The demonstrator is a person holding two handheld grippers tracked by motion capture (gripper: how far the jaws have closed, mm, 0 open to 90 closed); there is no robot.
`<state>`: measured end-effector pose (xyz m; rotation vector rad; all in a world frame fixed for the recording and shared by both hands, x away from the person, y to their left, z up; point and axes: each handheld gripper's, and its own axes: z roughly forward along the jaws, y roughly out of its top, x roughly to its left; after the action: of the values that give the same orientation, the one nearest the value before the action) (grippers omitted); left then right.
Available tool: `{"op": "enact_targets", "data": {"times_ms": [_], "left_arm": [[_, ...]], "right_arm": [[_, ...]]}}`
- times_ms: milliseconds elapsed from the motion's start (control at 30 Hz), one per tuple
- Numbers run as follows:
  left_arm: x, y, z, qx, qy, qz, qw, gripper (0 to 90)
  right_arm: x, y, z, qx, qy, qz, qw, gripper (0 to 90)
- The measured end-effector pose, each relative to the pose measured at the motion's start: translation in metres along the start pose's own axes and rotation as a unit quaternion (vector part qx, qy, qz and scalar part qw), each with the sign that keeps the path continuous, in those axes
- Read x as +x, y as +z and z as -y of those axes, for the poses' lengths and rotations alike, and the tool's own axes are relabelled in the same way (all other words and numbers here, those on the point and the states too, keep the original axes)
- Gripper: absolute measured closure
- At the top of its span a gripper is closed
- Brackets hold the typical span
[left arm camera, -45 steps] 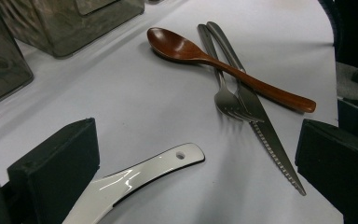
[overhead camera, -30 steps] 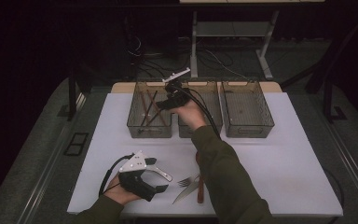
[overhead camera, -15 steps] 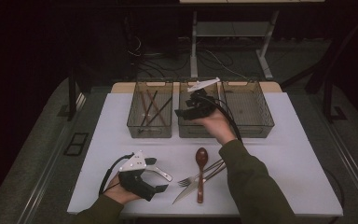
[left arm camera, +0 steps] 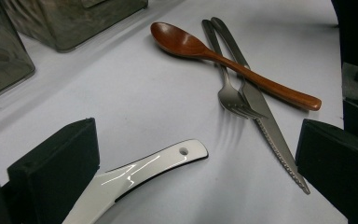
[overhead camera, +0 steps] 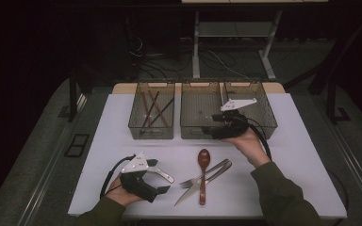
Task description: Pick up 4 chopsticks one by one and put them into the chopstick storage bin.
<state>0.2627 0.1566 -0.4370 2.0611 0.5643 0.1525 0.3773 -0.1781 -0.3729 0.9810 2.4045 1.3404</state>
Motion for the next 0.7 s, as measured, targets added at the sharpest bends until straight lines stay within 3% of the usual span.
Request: {"op": "enact_targets", "data": {"times_ms": [433, 700], "left_arm": [[-0.001, -0.001, 0.0, 0.0, 0.004, -0.006, 1.0, 0.0], [-0.001, -0.002, 0.0, -0.003, 0.003, -0.008, 1.0, 0.0]], "right_arm": [[-0.004, -0.048, 0.066, -0.019, 0.025, -0.002, 0.9995, 20.4], [0.002, -0.069, 0.101, -0.027, 0.03, 0.015, 0.9991, 18.8]]}}
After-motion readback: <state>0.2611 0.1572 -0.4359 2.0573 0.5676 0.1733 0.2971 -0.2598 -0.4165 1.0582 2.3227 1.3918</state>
